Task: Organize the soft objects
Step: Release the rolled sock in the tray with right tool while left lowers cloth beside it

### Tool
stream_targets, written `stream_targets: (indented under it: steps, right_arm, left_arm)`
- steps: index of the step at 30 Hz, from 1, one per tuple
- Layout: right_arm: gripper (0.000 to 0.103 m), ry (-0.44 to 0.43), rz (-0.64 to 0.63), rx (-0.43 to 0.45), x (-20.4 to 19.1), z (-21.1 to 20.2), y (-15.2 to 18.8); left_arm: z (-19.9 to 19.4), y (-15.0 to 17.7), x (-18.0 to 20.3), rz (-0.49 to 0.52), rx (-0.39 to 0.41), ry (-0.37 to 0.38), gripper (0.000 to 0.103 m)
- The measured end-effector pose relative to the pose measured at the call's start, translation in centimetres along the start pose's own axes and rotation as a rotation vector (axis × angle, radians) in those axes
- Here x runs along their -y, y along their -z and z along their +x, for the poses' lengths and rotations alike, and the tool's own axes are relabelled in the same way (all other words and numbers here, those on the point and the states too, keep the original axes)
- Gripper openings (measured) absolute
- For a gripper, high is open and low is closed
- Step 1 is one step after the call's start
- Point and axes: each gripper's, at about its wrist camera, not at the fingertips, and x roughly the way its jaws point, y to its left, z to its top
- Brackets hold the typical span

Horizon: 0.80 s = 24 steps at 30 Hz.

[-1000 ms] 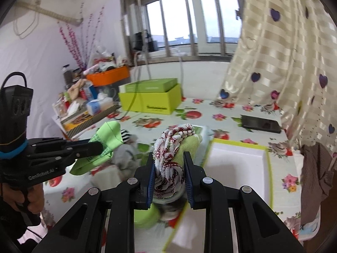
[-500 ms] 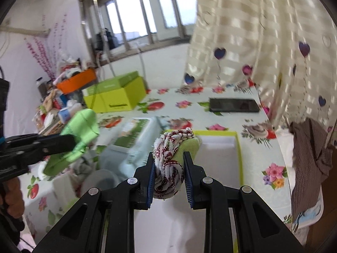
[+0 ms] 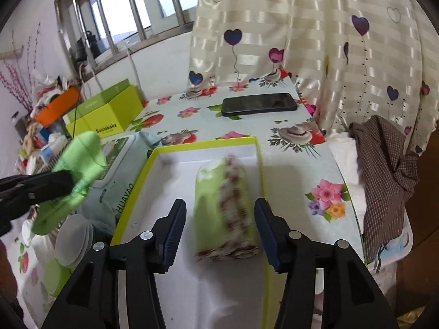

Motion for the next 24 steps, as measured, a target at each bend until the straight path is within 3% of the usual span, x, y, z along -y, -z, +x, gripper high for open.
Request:
stream_targets:
  steps: [16, 19, 24]
  right_arm:
    - [0.053, 0.001, 0.012, 0.061, 0.8, -1.6, 0.1]
    - [0.053, 0.004, 0.013, 0.063, 0.9, -1.7, 0.1]
    - [0.056, 0.008, 0.014, 0.071, 0.9, -1.9, 0.2]
  left_arm:
    - [8.4, -1.3, 2.1, -0.025, -0.174, -0.039, 0.009]
    - [9.0, -1.1, 2.1, -0.045, -0.198, -0.03, 0.013]
    - [8.0, -1.0, 2.3, -0.051, -0.174, -0.011, 0.03]
